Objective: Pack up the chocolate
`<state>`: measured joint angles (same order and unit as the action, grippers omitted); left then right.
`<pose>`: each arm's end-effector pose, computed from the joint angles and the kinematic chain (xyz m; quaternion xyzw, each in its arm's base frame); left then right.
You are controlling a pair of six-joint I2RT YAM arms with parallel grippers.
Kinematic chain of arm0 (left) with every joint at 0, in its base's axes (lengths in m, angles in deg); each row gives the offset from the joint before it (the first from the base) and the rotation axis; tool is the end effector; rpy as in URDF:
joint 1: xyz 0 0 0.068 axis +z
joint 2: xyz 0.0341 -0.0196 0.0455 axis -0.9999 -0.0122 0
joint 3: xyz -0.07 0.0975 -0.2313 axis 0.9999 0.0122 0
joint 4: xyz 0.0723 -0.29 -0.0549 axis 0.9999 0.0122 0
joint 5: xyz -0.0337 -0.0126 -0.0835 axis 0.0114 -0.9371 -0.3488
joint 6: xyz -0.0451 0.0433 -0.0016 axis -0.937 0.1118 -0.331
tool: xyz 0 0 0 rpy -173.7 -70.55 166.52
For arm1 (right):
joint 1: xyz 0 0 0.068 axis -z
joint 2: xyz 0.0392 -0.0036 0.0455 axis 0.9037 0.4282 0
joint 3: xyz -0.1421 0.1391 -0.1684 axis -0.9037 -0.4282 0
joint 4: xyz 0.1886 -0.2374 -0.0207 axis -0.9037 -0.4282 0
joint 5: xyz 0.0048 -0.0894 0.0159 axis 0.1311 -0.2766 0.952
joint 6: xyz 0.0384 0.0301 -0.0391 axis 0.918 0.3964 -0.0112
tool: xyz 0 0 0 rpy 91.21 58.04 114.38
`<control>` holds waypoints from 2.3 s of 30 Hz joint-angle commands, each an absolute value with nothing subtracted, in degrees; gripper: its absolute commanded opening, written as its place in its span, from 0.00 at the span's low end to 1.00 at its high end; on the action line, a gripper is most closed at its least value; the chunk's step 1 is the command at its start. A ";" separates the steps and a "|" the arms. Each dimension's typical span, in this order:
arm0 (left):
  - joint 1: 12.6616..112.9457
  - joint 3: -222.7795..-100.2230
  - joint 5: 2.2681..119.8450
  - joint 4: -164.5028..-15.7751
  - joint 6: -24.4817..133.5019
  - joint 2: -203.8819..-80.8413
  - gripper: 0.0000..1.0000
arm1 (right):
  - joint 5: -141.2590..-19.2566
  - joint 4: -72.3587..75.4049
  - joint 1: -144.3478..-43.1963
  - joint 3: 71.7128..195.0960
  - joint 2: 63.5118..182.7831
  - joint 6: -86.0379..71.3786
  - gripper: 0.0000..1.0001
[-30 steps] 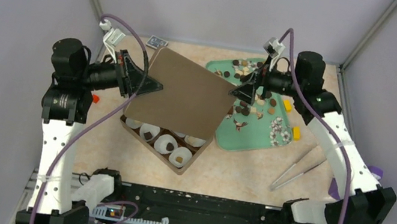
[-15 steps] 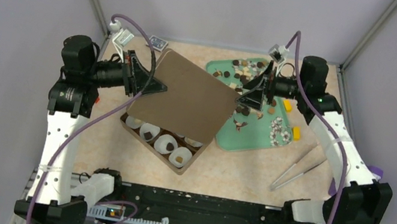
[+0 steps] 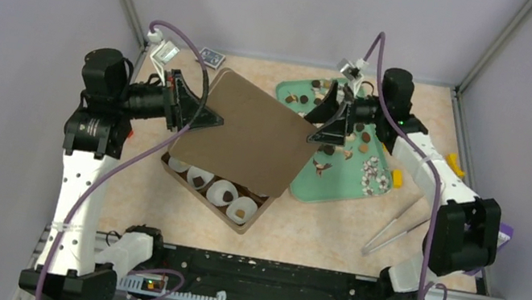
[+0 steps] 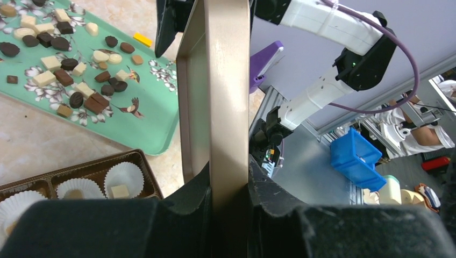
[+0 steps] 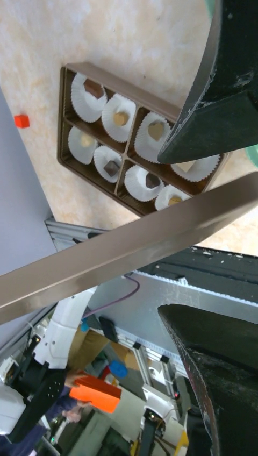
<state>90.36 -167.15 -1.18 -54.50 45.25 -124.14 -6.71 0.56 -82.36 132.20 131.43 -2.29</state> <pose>0.2223 -0.0408 0.4629 0.2318 0.6954 -0.5321 0.4238 0.3579 0.1636 0.3250 -0.4200 0.5877 0.6200 0.3063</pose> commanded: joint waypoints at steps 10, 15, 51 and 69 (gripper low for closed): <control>90.18 -164.41 -4.18 -65.15 38.41 -126.99 0.00 | 3.11 100.59 -85.50 122.54 140.44 74.75 0.58; 90.18 -164.21 -4.38 -66.10 37.88 -128.28 0.00 | 3.24 100.76 -86.19 122.35 141.87 75.58 0.24; 90.46 -177.74 80.97 -30.71 39.99 -126.99 0.99 | -22.69 82.03 -96.07 124.59 156.12 75.88 0.00; 91.45 -165.55 81.10 -31.98 36.99 -126.78 0.99 | -27.73 62.11 -99.62 122.51 157.97 65.33 0.00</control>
